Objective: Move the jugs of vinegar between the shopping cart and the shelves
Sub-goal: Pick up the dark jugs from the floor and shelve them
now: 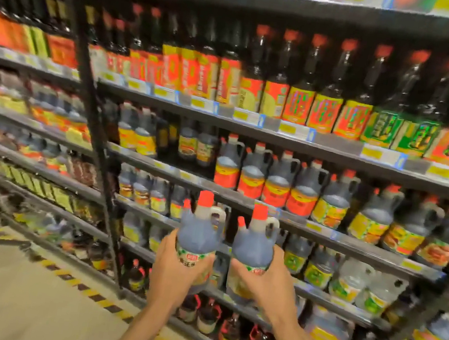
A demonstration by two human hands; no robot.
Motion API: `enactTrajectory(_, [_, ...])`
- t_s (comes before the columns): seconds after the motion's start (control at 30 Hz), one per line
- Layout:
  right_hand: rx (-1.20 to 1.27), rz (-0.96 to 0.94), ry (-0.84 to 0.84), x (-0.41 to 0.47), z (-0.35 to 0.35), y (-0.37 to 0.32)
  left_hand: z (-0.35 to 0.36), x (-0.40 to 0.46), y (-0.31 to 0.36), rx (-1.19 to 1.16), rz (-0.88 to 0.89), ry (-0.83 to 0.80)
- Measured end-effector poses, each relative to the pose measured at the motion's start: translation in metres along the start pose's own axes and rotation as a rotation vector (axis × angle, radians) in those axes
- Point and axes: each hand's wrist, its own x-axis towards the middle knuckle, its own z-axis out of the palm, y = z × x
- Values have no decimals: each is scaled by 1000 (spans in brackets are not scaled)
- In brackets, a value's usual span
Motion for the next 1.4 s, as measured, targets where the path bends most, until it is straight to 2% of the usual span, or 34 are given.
enactTrajectory(0.23, [11, -83, -165, 68, 131, -88, -121, 85, -30, 82, -34, 191])
enactTrajectory(0.5, [-55, -28, -253, 164, 229, -138, -175, 179, -59, 93, -99, 234])
enactTrajectory(0.8, [-53, 50, -169, 276, 275, -149, -157, 316, -90, 70, -132, 137])
enactTrajectory(0.93, [-109, 82, -125, 319, 279, -138, -132, 364, -101, 10, -153, 17])
enactTrajectory(1.23, [-263, 254, 93, 351, 258, -132, -79, 440, -88, -102, -262, -256])
enactTrajectory(1.4, [-261, 326, 165, 358, 255, -137, -61, 476, -84, -56, -292, -301])
